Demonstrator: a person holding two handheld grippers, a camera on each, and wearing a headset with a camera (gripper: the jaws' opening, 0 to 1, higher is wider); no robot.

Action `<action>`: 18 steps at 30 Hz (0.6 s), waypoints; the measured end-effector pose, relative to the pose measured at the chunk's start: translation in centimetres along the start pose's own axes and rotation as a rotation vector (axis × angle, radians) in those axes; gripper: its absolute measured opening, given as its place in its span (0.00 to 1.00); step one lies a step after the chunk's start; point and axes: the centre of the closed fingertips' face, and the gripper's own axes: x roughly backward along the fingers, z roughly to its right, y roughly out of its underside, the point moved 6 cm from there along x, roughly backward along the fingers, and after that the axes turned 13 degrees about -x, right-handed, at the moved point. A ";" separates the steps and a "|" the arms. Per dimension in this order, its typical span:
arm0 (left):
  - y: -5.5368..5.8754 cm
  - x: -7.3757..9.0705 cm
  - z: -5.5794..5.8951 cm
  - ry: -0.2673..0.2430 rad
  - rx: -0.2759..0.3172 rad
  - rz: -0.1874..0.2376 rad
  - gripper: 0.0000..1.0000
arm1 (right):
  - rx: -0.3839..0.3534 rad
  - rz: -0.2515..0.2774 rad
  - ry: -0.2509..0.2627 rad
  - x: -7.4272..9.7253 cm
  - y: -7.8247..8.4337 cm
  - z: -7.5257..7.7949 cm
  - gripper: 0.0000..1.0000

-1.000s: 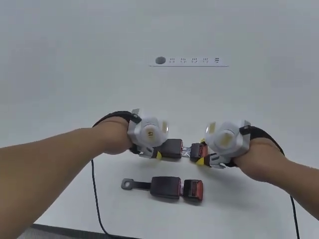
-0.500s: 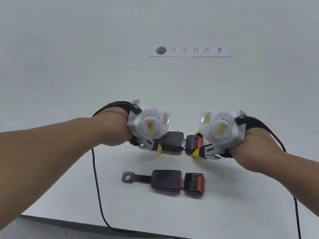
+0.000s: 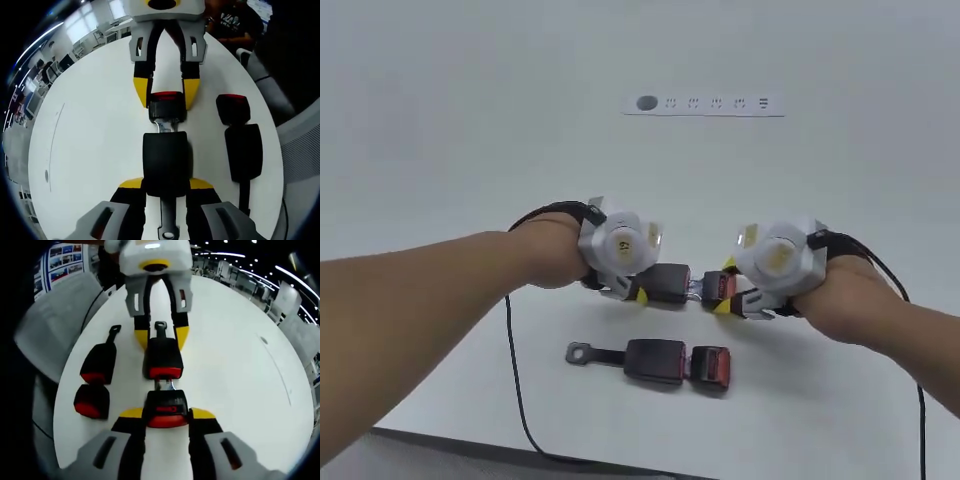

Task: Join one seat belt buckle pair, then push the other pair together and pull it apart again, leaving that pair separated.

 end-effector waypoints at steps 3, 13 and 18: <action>0.0 0.0 0.1 -0.008 0.000 0.001 0.31 | 0.013 0.018 -0.014 0.5 0.9 0.2 0.32; -0.1 0.0 0.2 -0.012 0.008 -0.002 0.31 | -0.020 -0.024 0.018 3.8 5.2 1.6 0.33; -0.1 0.0 0.2 -0.025 0.016 -0.005 0.32 | -0.038 -0.051 0.053 5.5 7.5 2.0 0.34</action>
